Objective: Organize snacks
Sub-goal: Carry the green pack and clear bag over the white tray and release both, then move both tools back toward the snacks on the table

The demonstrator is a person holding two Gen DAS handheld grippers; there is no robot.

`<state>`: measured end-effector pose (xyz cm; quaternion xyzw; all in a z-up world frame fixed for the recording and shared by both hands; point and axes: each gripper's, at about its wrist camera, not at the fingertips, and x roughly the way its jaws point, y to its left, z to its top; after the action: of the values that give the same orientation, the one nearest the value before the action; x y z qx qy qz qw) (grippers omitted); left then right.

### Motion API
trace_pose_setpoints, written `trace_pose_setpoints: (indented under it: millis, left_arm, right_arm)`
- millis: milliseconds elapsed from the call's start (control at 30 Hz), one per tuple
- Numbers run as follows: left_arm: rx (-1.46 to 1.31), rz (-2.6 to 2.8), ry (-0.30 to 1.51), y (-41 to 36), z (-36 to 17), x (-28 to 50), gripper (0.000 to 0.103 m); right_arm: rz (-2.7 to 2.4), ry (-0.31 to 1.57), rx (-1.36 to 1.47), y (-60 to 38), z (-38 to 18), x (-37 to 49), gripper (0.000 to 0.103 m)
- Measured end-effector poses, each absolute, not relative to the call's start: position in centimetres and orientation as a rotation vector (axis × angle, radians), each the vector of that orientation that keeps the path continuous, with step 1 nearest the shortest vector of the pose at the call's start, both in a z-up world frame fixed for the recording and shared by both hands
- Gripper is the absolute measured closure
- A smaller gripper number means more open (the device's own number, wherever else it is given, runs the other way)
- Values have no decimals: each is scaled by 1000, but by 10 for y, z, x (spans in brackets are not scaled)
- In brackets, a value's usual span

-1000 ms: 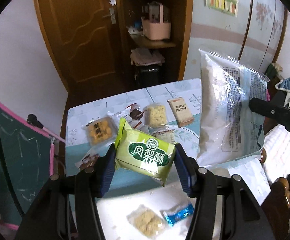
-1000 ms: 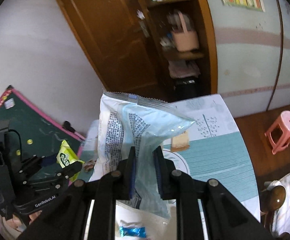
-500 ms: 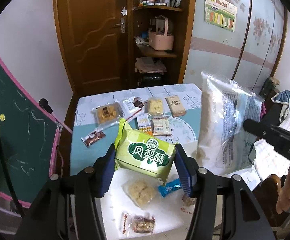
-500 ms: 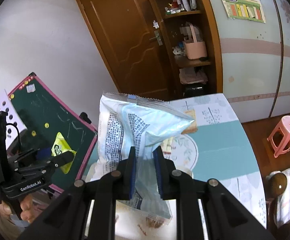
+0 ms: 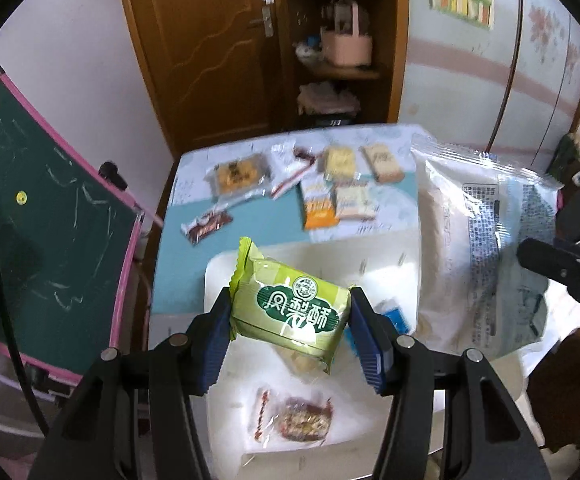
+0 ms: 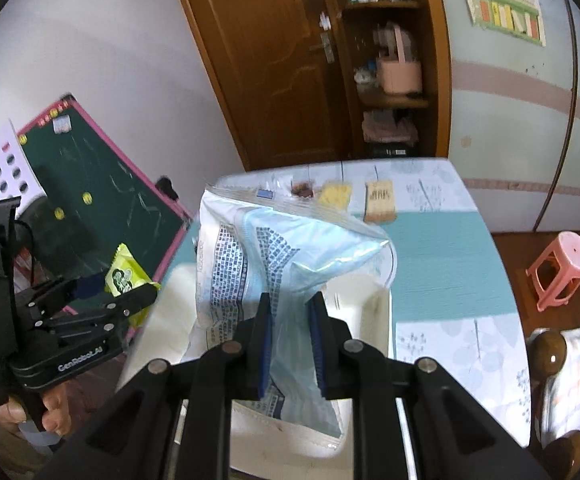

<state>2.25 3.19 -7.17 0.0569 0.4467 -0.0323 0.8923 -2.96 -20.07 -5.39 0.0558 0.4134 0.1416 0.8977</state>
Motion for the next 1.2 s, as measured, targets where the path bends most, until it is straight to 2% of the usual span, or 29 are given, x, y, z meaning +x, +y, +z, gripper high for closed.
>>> trace_pose_setpoints:
  millis: [333,700,767,800,833,900,967,1000,1200]
  left_arm:
    - [135,-44,1049,35,-120,23,48]
    - [123,-57,1111,36,-139,28,47]
    - [123,-67,1119,35,-139,28,44]
    - [123,-78,1125,34,-141,28,35]
    - [123,-88,1133,33,-142,29,22]
    - [128,-96,1134,31,-143,28,12]
    - [138,-100,1132,29,-142,27,12]
    - [144,-99,1133,28,-142,27,12]
    - [155,-101,1134,25,-142,26,12]
  right_arm:
    - [316,987,49,-179,-90,-30,85]
    - [330,1073,8,-169,-107,-23,83]
    - [329,1097,2,-167,-110,-20,81]
    - [330,1106,1,-167,-112,-19,78]
    - [328,1116,-1,-167,-114,-18,77]
    - [319,1126,-3,-167,-116,-17,60]
    - [311,1127,-4,-168,-116,-17,50]
    - [306,1127,-5,-168,-116,-16,47]
    - [292,1144,0,-170,-118,-13,47]
